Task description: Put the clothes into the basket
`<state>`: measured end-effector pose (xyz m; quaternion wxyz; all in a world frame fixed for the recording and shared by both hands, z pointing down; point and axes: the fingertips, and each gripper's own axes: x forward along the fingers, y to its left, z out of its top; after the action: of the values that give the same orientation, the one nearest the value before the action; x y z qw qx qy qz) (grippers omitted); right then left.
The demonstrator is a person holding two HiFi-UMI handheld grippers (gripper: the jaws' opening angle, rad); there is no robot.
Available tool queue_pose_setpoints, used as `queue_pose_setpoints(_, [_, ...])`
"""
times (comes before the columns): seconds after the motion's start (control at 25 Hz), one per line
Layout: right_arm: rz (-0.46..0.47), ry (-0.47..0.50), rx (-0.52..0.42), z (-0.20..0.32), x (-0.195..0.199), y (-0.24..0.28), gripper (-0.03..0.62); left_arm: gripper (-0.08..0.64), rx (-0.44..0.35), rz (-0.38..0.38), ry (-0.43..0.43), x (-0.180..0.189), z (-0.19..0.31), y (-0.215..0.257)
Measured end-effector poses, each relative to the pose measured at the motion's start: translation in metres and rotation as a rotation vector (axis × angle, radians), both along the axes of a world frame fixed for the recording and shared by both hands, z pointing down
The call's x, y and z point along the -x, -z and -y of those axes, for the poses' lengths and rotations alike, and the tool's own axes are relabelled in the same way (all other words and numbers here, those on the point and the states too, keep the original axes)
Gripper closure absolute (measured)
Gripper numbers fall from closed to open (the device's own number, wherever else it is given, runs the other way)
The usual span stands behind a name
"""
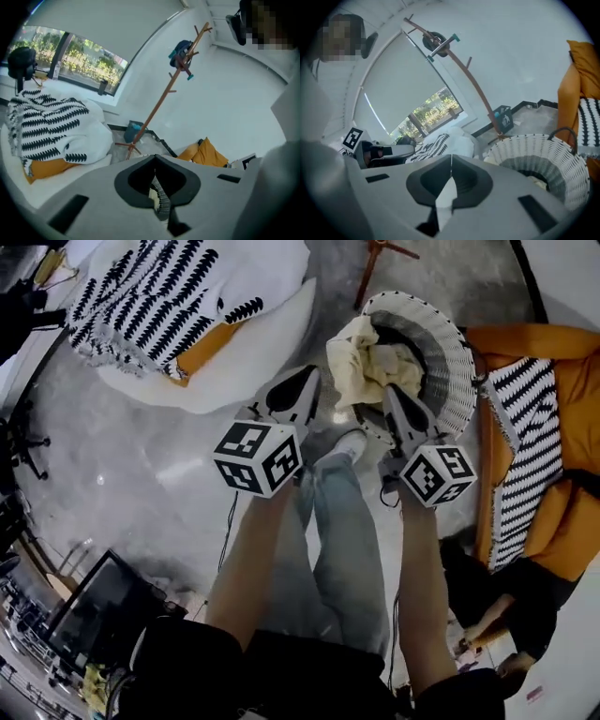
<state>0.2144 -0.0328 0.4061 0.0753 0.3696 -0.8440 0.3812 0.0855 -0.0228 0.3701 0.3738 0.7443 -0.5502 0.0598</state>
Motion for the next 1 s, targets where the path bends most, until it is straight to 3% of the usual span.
queue_pose_setpoints(0.28, [0.045, 0.133, -0.172, 0.007, 0.091, 0.127, 0.58, 0.551, -0.189, 0.044, 0.165, 0.101, -0.01, 0.133])
queue_pose_setpoints(0.4, [0.125, 0.166, -0.23, 0.004, 0.137, 0.19, 0.58, 0.551, -0.262, 0.069, 0.251, 0.146, -0.027, 0.196])
queue_pose_setpoints(0.72, [0.29, 0.225, -0.339, -0.011, 0.229, 0.322, 0.58, 0.551, -0.358, 0.161, 0.511, 0.247, -0.094, 0.31])
queue_pose_setpoints(0.84, [0.294, 0.24, -0.401, -0.017, 0.262, 0.361, 0.58, 0.551, -0.385, 0.231, 0.576, 0.28, -0.115, 0.347])
queue_pose_setpoints(1.0, [0.255, 0.268, -0.466, -0.026, 0.275, 0.408, 0.578, 0.551, -0.365, 0.314, 0.641, 0.298, -0.13, 0.391])
